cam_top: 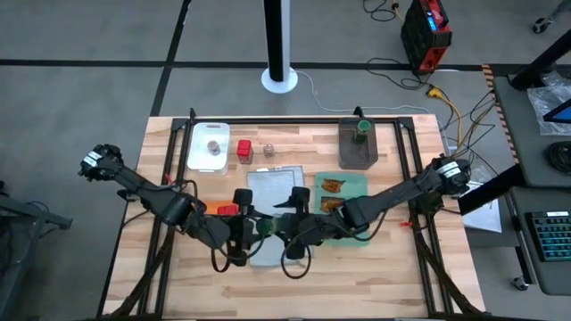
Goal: Sort spices by type
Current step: Put the green seasoning bottle into the black bin
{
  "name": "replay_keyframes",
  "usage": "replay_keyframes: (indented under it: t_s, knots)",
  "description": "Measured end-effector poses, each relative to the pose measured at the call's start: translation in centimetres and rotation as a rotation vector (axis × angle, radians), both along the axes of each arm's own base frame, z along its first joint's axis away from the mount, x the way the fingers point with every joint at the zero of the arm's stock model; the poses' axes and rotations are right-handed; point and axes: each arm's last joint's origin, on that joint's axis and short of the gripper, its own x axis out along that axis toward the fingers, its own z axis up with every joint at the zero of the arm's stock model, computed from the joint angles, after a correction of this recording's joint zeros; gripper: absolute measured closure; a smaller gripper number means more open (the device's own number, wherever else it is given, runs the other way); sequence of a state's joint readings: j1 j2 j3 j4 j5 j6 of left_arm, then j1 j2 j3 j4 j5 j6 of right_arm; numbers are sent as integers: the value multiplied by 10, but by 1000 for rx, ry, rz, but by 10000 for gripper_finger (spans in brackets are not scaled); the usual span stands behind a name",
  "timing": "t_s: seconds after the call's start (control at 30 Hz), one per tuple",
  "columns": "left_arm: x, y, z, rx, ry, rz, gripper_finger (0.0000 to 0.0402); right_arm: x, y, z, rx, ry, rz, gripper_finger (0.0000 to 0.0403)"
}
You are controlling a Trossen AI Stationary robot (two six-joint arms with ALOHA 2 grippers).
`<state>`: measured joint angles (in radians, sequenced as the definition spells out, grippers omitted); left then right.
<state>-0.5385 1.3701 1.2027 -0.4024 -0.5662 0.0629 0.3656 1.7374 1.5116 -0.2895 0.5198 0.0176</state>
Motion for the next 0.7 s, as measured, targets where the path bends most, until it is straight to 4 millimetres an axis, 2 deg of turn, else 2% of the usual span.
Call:
replay_keyframes:
  t_s: [0.17, 0.33, 0.5, 0.7]
  knots:
    - [1, 0, 4, 18, -16, -12, 215, 2, 1, 2, -43, -18, 29, 118]
    - [1, 0, 4, 21, -20, -7, 154, 2, 0, 3, -50, -18, 33, 214]
    - [1, 0, 4, 32, -25, 9, 130, 1, -2, 1, -75, 8, 35, 215]
    - [-5, 5, 10, 46, -37, 36, 131, -17, -9, 1, -63, 100, -6, 215]
